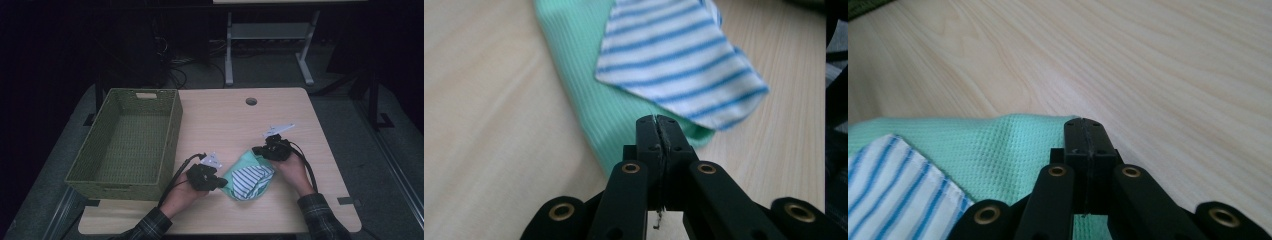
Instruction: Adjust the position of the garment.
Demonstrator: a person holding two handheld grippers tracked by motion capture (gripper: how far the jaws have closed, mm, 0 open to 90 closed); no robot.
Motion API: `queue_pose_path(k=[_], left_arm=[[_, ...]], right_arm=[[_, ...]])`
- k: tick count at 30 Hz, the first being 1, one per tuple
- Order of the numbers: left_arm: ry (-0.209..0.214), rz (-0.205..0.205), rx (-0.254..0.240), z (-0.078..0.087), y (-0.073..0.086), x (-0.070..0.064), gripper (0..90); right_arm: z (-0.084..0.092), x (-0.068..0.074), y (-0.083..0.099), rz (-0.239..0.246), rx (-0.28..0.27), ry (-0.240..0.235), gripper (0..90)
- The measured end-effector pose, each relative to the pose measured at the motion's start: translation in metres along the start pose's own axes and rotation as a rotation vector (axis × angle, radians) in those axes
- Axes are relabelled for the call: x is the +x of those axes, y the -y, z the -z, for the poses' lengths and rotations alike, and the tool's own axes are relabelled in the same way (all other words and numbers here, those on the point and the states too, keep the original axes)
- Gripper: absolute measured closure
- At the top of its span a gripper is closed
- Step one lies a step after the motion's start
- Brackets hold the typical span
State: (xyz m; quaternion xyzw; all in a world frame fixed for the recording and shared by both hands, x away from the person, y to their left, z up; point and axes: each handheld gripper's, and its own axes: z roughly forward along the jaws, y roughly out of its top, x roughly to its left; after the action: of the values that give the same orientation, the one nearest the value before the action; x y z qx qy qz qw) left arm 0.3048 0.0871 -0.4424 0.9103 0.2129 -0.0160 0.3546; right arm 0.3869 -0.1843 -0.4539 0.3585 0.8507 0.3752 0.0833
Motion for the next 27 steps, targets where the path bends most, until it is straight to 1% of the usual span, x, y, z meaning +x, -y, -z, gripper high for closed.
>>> queue_pose_path(k=[1, 2, 3, 6, 7, 8, 9, 10, 11, 16, 17, 20, 21, 22, 23, 24, 27], left_arm=[[-0.001, -0.007, 0.022, -0.004, 0.001, 0.0, 88.7], [-0.002, -0.001, 0.024, -0.006, 0.001, 0.0, 88.7], [-0.002, -0.004, 0.036, -0.009, 0.002, 0.0, 88.7], [-0.028, -0.024, 0.071, -0.016, 0.003, 0.001, 88.8], [-0.024, -0.023, 0.069, -0.016, 0.003, 0.003, 89.4], [-0.034, -0.023, 0.068, -0.016, 0.002, 0.003, 89.4], [-0.048, -0.032, 0.071, -0.016, 0.001, 0.005, 89.4], [-0.055, -0.041, 0.069, -0.017, 0.0, 0.007, 89.4], [-0.057, -0.043, 0.07, -0.017, -0.001, 0.009, 89.5], [-0.098, -0.045, 0.072, -0.022, -0.011, 0.021, 89.5], [-0.106, -0.036, 0.06, -0.024, -0.013, 0.024, 89.5], [-0.127, -0.038, 0.062, -0.027, -0.019, 0.032, 89.5], [-0.131, -0.031, 0.058, -0.028, -0.021, 0.035, 89.5], [-0.136, -0.031, 0.059, -0.029, -0.023, 0.039, 89.6], [-0.137, -0.021, 0.055, -0.031, -0.025, 0.042, 89.5], [-0.138, -0.017, 0.052, -0.031, -0.026, 0.044, 89.6], [-0.146, -0.008, 0.045, -0.034, -0.031, 0.051, 89.6]], right_arm=[[-0.003, 0.0, 0.0, 0.002, 0.005, 0.0, 89.8], [-0.005, 0.0, 0.001, 0.004, 0.019, 0.003, 89.8], [-0.007, 0.0, 0.001, -0.001, 0.022, 0.003, 89.8], [-0.013, -0.001, 0.004, 0.011, 0.051, 0.006, 89.8], [-0.013, -0.002, 0.005, 0.007, 0.05, 0.004, 89.8], [-0.012, -0.002, 0.006, 0.003, 0.051, 0.004, 89.8], [-0.011, -0.003, 0.006, 0.008, 0.054, 0.01, 89.8], [-0.01, -0.004, 0.007, 0.007, 0.055, 0.015, 89.8], [-0.008, -0.005, 0.009, 0.002, 0.059, 0.017, 89.8], [0.002, -0.009, 0.017, -0.004, 0.067, 0.041, 89.8], [0.005, -0.01, 0.02, -0.013, 0.068, 0.044, 89.8], [0.013, -0.013, 0.027, -0.027, 0.067, 0.052, 89.8], [0.016, -0.014, 0.03, -0.039, 0.069, 0.051, 89.8], [0.018, -0.015, 0.032, -0.036, 0.071, 0.052, 89.8], [0.021, -0.015, 0.034, -0.035, 0.07, 0.058, 89.8], [0.024, -0.015, 0.038, -0.043, 0.065, 0.059, 89.8], [0.031, -0.014, 0.044, -0.043, 0.073, 0.059, 89.8]])
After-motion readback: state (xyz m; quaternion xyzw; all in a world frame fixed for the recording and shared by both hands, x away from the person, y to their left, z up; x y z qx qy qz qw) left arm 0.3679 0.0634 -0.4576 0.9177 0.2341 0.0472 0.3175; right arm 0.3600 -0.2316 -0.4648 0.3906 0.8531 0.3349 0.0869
